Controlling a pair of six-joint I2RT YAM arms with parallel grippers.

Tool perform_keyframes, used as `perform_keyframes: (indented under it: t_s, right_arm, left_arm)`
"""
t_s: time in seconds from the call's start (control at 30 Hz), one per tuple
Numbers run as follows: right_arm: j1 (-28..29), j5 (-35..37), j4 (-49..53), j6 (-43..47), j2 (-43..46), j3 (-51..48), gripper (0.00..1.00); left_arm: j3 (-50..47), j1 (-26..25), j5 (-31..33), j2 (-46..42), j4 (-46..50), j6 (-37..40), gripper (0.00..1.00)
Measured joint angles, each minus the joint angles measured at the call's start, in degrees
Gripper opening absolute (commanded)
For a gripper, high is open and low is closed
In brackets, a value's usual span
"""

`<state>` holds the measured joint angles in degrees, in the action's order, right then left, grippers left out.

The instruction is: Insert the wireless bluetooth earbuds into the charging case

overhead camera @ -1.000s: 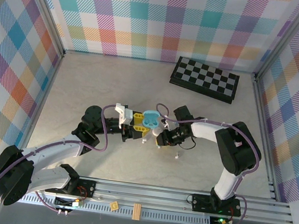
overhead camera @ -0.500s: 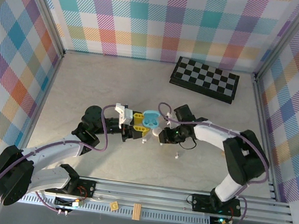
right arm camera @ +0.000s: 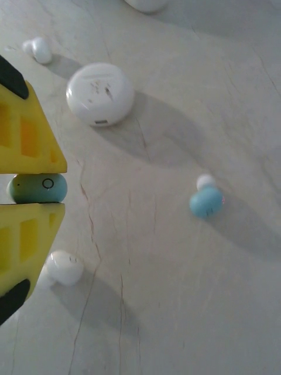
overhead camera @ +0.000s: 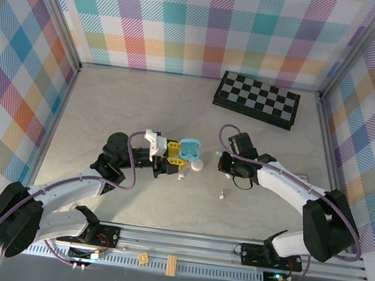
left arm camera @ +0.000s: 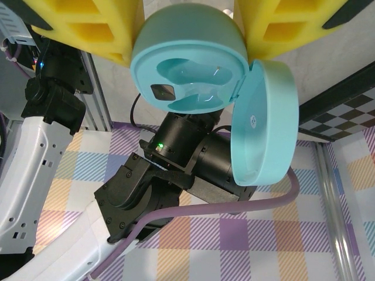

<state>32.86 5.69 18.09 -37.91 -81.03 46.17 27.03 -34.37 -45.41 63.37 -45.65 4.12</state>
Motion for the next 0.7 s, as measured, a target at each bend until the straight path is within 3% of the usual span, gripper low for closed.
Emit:
perform_keyframes:
  t_s: [0.33, 0.7]
  right_arm:
    - [0.0, 4.3, 1.6, -4.2, 2.7, 0.0, 0.18]
    - [0.0, -1.2, 1.6, -3.4, 13.3, 0.4, 0.18]
  left_arm:
    - [0.0, 0.0, 2.3, 2.4, -0.7, 0.4, 0.37]
    - [0.4, 0.0, 12.1, 9.1, -4.5, 3.5, 0.37]
